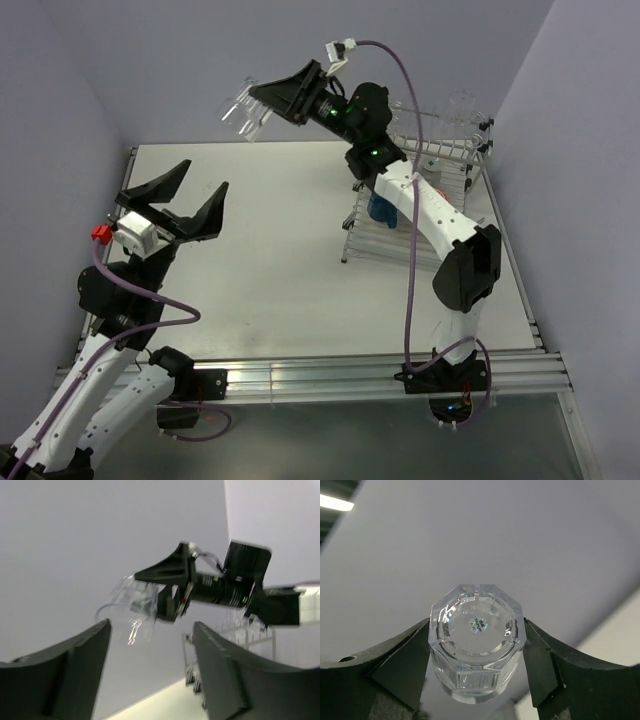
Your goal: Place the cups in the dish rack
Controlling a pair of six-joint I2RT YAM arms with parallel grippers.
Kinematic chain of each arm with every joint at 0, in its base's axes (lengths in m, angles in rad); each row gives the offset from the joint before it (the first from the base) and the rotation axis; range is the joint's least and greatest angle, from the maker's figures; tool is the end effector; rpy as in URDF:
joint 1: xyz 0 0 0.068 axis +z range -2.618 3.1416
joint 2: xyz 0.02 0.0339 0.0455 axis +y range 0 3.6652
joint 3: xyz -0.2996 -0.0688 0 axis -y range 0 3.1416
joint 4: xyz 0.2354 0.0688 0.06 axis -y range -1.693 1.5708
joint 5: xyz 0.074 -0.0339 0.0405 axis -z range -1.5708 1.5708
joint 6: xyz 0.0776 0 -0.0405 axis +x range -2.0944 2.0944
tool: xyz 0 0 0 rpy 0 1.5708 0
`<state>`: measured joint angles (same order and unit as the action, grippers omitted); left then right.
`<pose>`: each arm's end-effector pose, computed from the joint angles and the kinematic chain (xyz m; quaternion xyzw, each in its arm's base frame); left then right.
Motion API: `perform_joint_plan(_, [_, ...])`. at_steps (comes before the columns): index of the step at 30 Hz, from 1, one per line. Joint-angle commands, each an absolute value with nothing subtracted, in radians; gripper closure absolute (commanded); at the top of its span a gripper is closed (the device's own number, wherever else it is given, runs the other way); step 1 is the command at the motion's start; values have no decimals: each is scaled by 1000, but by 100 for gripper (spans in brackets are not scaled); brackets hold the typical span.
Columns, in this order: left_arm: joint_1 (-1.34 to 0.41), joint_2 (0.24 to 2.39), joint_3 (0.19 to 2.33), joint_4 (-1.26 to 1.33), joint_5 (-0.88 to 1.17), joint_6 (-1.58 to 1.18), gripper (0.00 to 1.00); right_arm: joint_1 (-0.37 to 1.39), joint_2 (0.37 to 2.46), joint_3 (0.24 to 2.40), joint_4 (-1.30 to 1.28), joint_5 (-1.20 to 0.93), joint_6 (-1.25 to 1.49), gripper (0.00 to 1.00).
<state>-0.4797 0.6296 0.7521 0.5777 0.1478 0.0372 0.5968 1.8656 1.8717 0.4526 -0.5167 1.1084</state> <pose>0.1007 -0.0653 0.4754 0.1722 0.3895 -0.2288 0.8754 0.3663 0.2952 0.5243 -0.0808 0.5486 0.7071 0.4388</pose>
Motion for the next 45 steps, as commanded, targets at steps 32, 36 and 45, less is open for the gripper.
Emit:
perform_joint_plan(32, [-463,871,1020,-288,6,-80,1,218,1828,2068,-140,156,-71,100])
perform_joint_plan(36, [-460,884,1016,-287,6,-86,1,196,1871,2088,-107,161,-70,100])
perform_joint_plan(45, [-457,881,994,-273,6,-87,1,179,1928,2079,-25,219,-74,100])
